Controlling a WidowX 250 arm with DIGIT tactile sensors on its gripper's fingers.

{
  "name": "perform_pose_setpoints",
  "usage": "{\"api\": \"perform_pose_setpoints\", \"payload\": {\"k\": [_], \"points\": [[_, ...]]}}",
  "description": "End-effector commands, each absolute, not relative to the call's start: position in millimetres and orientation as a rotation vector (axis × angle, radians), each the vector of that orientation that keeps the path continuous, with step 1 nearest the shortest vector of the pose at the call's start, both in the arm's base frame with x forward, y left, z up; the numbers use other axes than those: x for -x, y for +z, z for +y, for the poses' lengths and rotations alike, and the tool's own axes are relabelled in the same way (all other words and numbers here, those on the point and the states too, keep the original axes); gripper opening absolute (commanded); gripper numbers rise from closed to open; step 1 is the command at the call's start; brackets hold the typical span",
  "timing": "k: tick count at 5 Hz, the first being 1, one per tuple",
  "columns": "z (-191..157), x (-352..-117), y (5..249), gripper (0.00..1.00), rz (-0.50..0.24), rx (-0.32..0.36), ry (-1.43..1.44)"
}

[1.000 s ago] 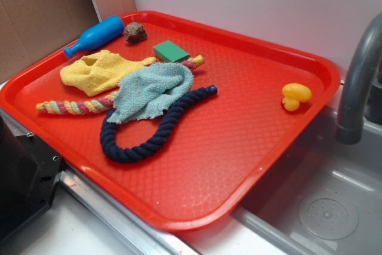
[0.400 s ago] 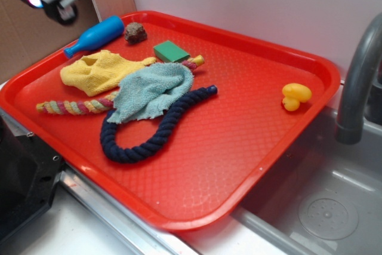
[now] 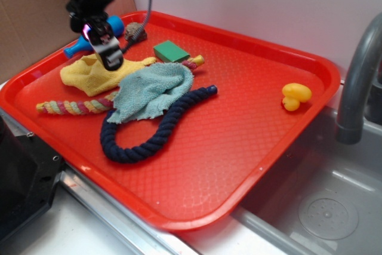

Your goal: Grab the yellow cloth.

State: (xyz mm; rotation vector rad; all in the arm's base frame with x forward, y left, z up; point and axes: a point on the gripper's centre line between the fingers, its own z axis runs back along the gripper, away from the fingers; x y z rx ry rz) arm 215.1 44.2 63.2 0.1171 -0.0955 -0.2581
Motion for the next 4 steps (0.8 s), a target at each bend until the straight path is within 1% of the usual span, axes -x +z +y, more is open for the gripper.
{"api": "perform_pose_setpoints", "payload": {"k": [1,3,4], "points": [[58,-201,35,1.00,-0.034,-0.116,-0.213],[86,-184,40,1.00,-0.028,-0.115,-0.142],[97,-181,55,1.00,-0.055,-0.121,-0.117]]}}
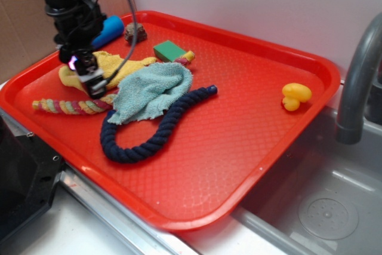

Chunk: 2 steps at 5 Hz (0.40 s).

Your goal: Grab the yellow cloth.

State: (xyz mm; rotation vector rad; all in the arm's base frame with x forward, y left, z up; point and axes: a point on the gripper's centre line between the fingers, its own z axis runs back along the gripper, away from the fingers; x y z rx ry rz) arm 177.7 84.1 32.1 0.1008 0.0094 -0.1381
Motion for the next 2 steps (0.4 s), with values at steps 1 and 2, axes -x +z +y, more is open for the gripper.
{"api": "perform_pose_setpoints", "payload": {"k": [1,2], "points": [[98,-189,58,1.00,-0.075,-0.111,-0.142],[82,-206,36,1.00,-0.083,-0.064,-0.257]]}}
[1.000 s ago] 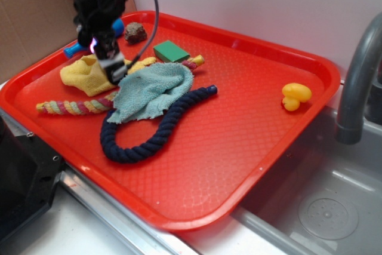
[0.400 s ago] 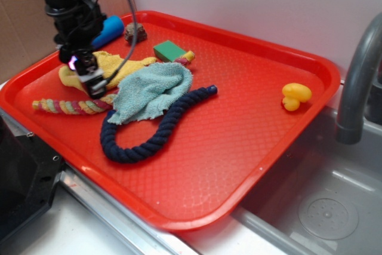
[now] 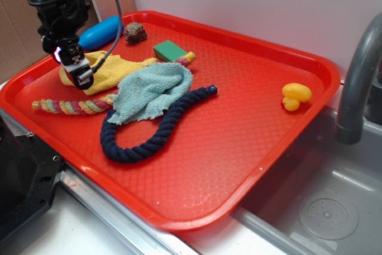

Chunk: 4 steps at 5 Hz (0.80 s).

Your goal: Grab the yellow cloth.

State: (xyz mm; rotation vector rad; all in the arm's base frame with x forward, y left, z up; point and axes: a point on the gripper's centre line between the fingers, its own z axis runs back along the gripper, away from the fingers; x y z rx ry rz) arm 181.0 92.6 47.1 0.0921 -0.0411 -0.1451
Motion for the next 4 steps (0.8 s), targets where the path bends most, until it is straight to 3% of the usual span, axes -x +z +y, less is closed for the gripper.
{"api": "perform_pose_setpoints", "payload": {"k": [1,3,4], "points": [[61,-210,28,1.00,-0.088,-0.038,-0.319],[70,-208,13,0.99,-0.037,-0.013,-0.243],[75,-200,15,0.00,-0.029,-0.029,-0.196]]}}
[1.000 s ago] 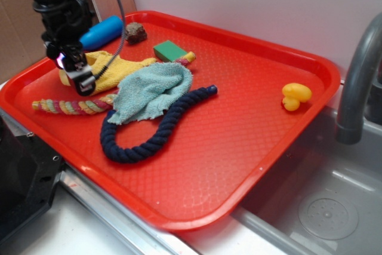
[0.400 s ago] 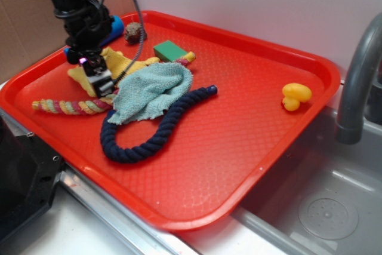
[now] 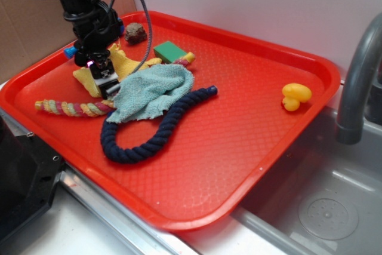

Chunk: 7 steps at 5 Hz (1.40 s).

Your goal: Grab the yellow cloth.

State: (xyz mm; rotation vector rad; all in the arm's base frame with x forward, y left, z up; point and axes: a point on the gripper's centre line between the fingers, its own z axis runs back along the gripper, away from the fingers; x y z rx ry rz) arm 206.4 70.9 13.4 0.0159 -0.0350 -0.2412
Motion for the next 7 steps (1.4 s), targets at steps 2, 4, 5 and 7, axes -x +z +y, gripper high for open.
{"api": "perform_pose_setpoints", "payload": {"k": [2,4,5,7], "points": [[93,-180,40,0.00,-0.043,-0.086,-0.063],[91,-162,97,0.00,-0.033,-0.162,0.079],[59,-178,141,0.00,-0.028,-0.229,0.117],[-28,-235,227,0.00,-0.129,-0.108,-0.032]]}}
